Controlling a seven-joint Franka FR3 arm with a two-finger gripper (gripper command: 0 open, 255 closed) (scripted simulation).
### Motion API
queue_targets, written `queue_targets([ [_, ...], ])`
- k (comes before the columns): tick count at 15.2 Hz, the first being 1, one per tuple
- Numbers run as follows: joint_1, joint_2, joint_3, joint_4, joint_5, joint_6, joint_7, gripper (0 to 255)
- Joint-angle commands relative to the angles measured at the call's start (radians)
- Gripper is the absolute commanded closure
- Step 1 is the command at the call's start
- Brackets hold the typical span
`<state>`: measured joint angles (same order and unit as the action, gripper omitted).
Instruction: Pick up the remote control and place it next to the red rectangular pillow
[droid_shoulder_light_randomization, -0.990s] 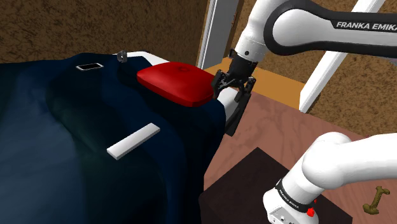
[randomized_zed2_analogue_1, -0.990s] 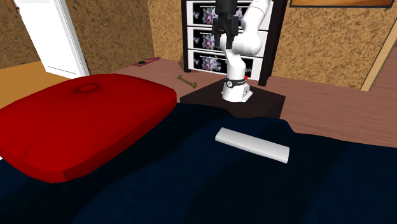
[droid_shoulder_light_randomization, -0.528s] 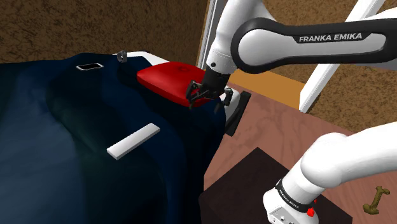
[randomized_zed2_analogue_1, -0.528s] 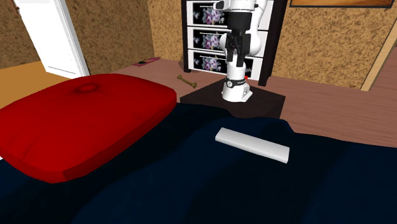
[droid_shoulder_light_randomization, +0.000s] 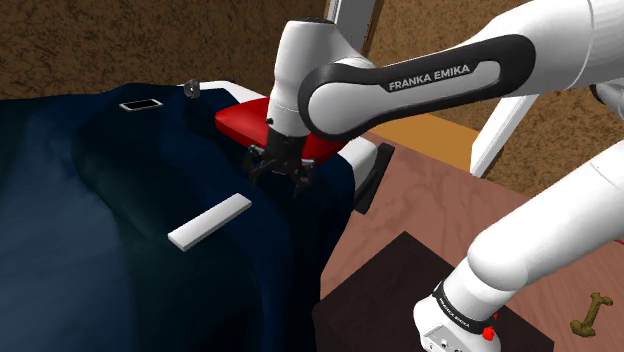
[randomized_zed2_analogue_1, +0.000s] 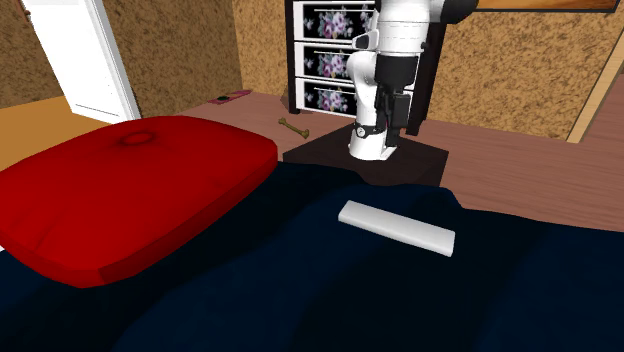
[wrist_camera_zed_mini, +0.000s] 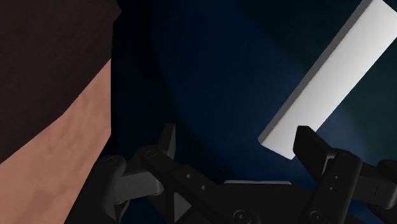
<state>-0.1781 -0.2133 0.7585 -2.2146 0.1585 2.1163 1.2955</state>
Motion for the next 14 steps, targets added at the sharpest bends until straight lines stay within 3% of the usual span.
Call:
queue_targets([
  [1, -0.025, 0.103, 0.053, 0.062, -0.076, 0.015, 0.127, 0],
  [5, -0.007, 0.349, 0.100, 0.201, -0.289, 0.024, 0.396, 0],
  [8, 0.078, 0.517, 0.058, 0.325, -0.420, 0.002, 0.560, 0],
  [11, 0.175, 0.663, -0.003, 0.463, -0.504, -0.032, 0.679, 0],
  [14, 0.194, 0.692, -0.021, 0.472, -0.521, -0.015, 0.697, 0],
])
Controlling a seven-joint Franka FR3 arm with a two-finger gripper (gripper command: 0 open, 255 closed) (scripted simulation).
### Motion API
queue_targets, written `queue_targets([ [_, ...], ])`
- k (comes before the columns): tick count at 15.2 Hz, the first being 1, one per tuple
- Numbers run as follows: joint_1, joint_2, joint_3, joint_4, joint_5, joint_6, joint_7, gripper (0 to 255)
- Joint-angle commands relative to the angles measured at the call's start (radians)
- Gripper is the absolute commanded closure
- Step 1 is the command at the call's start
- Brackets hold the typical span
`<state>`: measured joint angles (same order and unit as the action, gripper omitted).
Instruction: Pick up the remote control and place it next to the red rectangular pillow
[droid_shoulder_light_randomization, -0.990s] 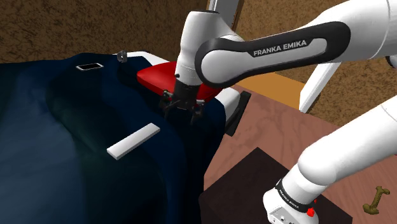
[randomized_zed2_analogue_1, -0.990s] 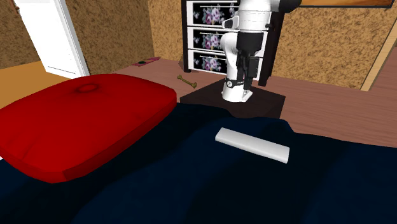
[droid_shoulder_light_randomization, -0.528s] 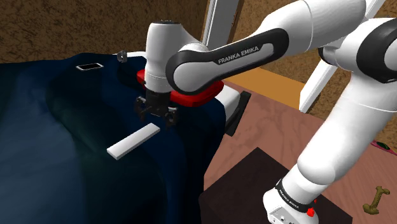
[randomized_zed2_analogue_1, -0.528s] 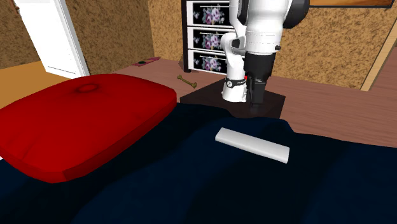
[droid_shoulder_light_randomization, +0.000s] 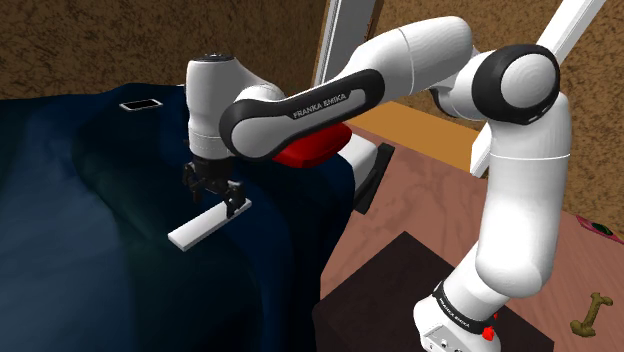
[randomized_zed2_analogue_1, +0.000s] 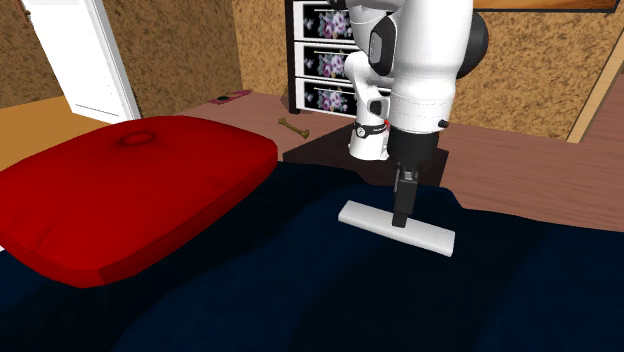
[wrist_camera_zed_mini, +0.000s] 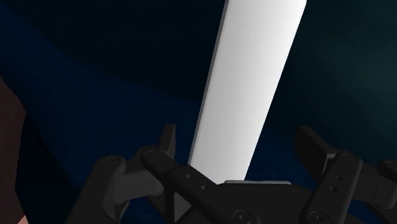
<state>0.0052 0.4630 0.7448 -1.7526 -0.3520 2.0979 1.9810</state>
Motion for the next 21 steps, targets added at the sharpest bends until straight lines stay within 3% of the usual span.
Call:
queue_targets([
  [1, 0.013, 0.023, -0.011, 0.005, -0.016, 0.013, 0.015, 0],
  [5, 0.025, 0.055, -0.029, -0.014, -0.042, 0.058, 0.031, 0],
  [13, 0.025, 0.055, -0.029, -0.013, -0.042, 0.057, 0.031, 0],
  [14, 0.025, 0.055, -0.029, -0.013, -0.042, 0.057, 0.031, 255],
  [21, 0.024, 0.054, -0.029, -0.014, -0.042, 0.058, 0.030, 255],
])
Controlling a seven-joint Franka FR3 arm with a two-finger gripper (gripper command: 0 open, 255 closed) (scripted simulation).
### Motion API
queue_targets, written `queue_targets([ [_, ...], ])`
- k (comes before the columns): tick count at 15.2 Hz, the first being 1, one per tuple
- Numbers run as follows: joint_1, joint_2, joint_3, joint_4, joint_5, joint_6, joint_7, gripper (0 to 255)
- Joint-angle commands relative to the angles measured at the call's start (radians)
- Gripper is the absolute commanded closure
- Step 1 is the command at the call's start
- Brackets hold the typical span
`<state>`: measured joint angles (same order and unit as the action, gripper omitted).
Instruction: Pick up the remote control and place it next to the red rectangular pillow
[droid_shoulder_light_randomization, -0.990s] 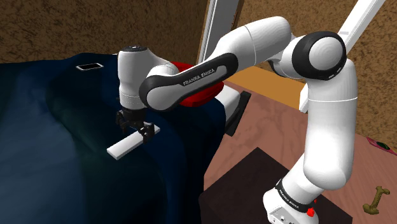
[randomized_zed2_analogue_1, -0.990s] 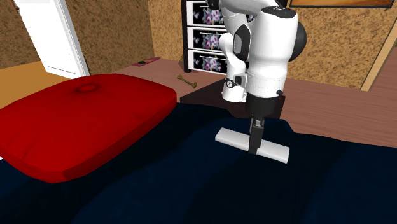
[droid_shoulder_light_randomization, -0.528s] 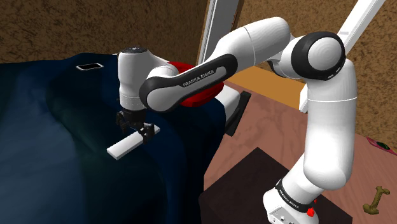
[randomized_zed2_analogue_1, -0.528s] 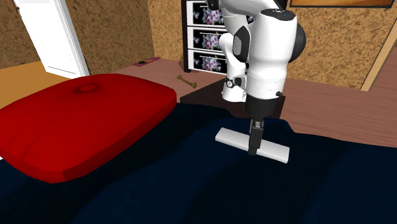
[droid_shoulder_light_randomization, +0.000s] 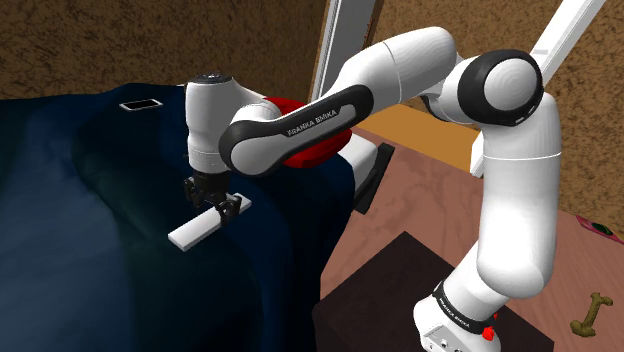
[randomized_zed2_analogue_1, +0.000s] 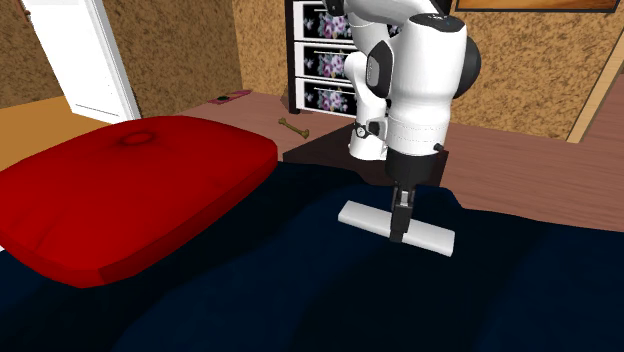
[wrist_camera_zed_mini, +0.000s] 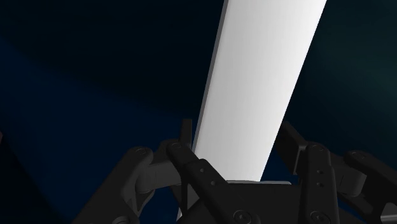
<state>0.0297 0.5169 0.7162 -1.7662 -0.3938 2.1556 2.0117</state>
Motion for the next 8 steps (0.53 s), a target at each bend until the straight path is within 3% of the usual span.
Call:
queue_targets([
  [1, 0.000, 0.000, 0.000, 0.000, 0.000, 0.000, 0.000, 255],
  [8, -0.013, -0.039, 0.022, 0.028, 0.033, -0.060, -0.020, 255],
])
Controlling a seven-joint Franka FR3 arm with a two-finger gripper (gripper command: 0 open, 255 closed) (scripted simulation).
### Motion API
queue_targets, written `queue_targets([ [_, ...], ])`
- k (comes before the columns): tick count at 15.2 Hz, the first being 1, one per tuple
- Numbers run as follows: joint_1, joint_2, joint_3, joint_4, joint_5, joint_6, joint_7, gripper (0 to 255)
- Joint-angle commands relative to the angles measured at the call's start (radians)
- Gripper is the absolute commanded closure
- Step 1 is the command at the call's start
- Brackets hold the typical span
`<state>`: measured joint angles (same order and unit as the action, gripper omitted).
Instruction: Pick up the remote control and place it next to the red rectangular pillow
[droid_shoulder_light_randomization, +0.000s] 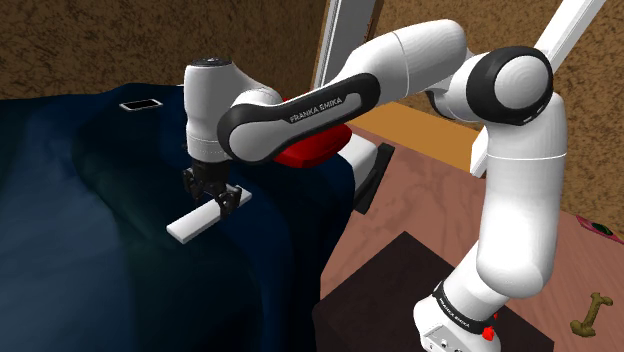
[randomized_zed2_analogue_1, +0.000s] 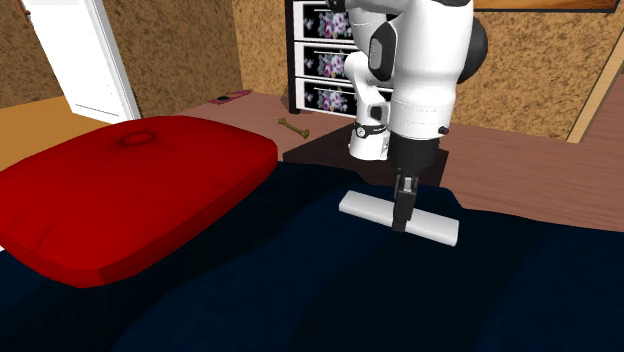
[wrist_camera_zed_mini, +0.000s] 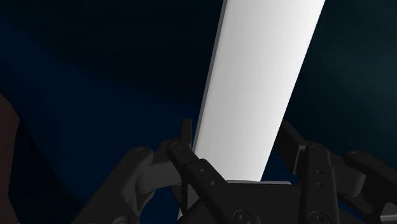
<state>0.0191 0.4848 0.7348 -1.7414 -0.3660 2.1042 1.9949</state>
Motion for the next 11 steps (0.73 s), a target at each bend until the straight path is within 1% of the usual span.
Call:
queue_targets([
  [1, -0.005, -0.013, 0.007, 0.009, 0.011, -0.019, -0.007, 255],
  [11, -0.018, -0.064, 0.033, 0.079, 0.056, -0.128, -0.035, 255],
])
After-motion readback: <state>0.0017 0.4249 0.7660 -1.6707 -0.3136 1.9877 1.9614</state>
